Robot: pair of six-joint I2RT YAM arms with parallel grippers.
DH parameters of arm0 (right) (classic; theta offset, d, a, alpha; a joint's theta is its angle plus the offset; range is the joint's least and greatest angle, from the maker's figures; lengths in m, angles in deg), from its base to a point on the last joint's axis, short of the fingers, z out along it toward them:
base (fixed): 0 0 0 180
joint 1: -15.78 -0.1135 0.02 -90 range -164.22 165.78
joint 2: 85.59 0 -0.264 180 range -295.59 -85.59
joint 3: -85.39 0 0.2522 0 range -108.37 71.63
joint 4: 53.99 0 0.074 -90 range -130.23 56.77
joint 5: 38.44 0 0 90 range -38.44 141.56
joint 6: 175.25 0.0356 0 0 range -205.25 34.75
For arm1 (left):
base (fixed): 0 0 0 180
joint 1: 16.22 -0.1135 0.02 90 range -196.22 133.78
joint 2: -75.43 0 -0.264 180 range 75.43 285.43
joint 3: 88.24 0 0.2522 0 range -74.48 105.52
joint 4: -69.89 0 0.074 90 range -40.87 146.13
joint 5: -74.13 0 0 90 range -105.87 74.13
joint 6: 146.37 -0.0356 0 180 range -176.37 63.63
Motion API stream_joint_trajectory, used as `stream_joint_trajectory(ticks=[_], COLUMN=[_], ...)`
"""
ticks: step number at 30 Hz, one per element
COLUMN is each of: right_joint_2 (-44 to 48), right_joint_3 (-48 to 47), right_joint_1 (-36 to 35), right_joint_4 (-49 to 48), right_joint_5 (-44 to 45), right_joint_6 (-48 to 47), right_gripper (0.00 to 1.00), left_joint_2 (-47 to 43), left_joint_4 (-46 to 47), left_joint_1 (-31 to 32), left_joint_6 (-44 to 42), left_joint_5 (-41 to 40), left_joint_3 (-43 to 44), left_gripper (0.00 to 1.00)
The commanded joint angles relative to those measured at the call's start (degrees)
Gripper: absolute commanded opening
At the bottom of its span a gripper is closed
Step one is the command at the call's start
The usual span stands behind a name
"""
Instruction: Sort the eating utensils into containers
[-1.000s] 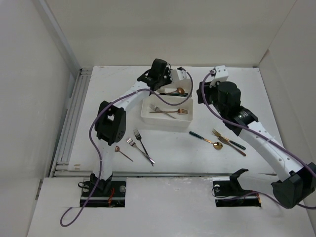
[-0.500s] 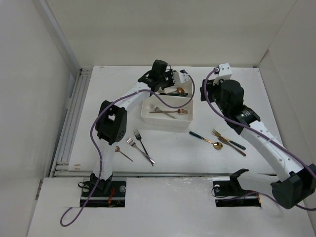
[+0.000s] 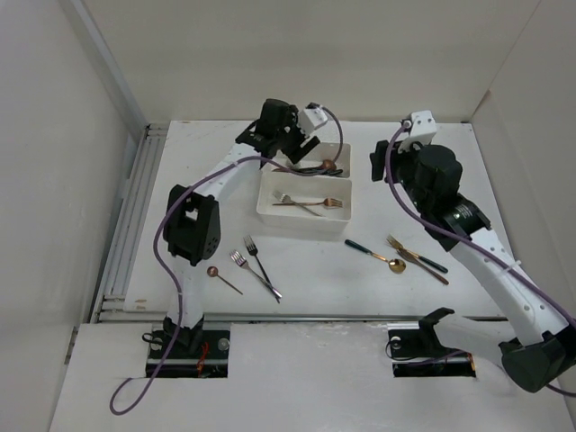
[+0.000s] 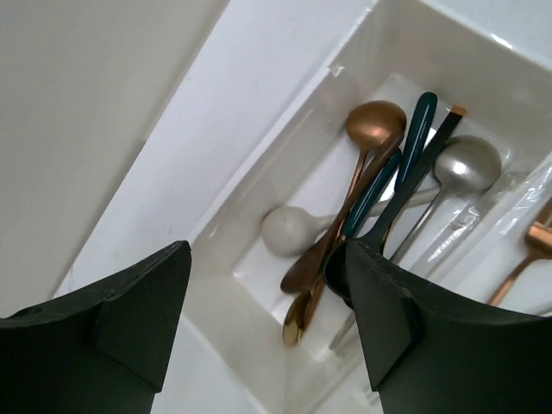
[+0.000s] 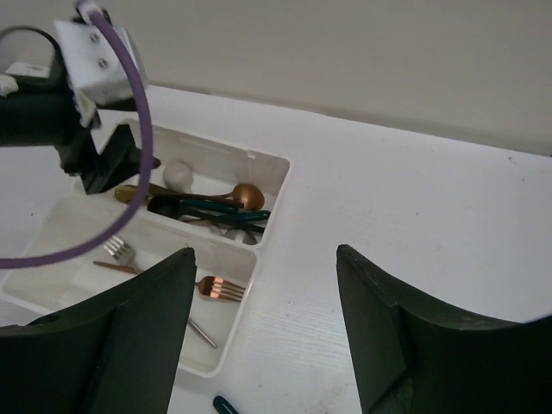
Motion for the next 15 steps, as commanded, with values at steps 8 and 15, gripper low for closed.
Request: stream_joint_trajectory(ticks=[8,15], right_joint_2=[-18.23,-35.19], right_joint_3=[-6.6,-7.11], right_joint_1=[-20.24,-33.69], right_joint_4=[6.23,-1.46], right_joint_5=[-9.27,-15.46], right_joint_6=[0.86,10.19], right_gripper=[0.62,0.51], left_joint_2=[-32.57,-56.12], left_joint_4=[-8.8,-10.57], left_joint_1=[-14.62,-27.45], left_joint_6=[22.34,26.22], left_joint_5=[-10.45,-25.84], left_joint_3=[-7.38,-33.04], left_gripper=[0.71,0.84])
